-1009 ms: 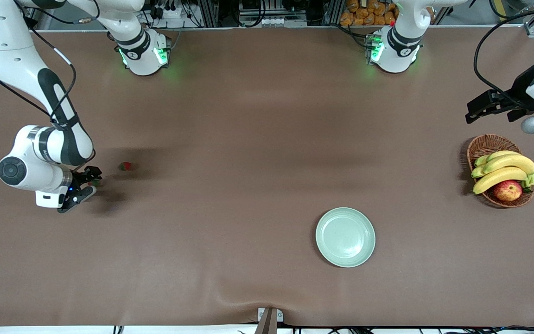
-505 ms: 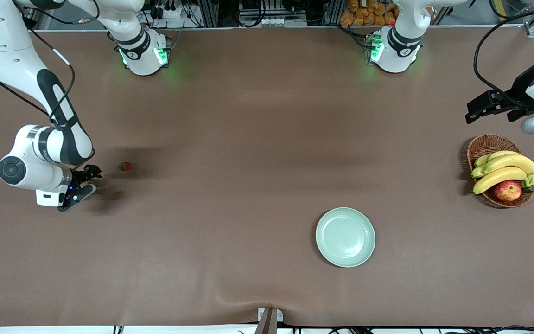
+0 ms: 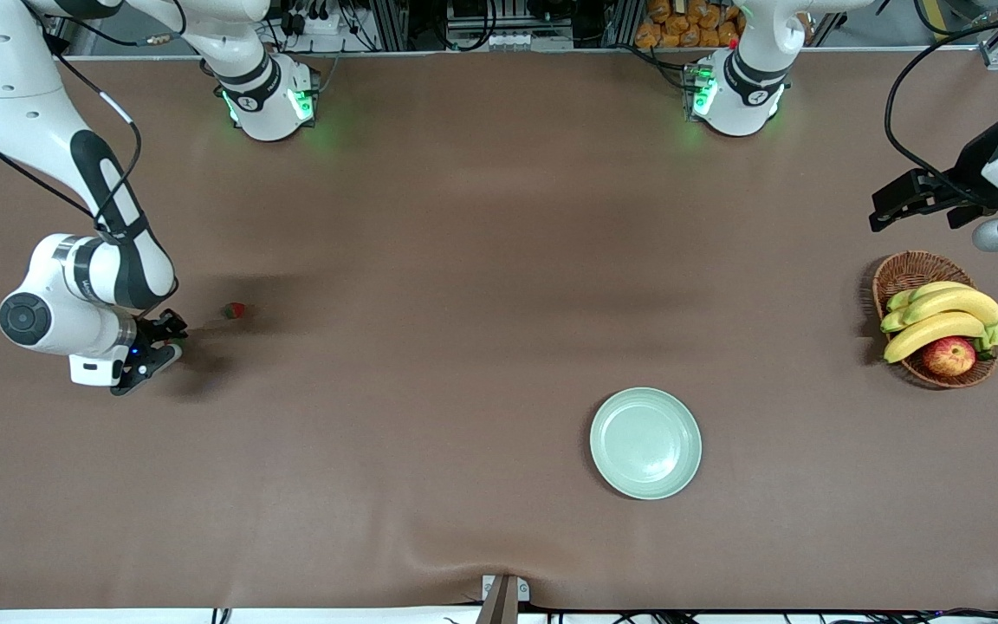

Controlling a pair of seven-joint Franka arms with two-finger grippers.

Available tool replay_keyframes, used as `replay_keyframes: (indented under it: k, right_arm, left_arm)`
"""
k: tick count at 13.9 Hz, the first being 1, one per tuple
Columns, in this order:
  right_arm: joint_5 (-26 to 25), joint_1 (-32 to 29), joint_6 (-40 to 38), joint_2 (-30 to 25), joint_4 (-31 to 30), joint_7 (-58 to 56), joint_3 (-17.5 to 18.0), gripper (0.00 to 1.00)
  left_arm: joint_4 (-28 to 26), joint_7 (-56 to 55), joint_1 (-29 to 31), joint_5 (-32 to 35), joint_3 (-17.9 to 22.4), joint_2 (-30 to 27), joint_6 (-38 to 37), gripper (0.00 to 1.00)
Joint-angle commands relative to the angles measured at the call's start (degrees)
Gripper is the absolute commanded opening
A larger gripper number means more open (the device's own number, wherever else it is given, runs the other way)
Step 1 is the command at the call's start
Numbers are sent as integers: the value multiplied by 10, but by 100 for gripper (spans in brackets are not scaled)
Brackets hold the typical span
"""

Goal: Collect all strawberries into plate
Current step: 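Reach the right gripper down and grasp a red strawberry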

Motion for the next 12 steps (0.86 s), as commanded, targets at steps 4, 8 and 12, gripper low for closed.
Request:
replay_keyframes:
  k: [4, 8, 12]
  right_arm:
    - [-3, -11, 1, -3, 4, -15, 9, 0]
    - [1, -6, -47, -42, 22, -15, 27, 0]
    - [61, -5, -105, -58, 52, -15, 75, 0]
  left_arm:
    - [4, -5, 2, -12, -3, 7, 0, 100]
    - [4, -7, -1, -12, -3, 10, 5, 100]
    - [4, -7, 0, -12, -4, 9, 4, 100]
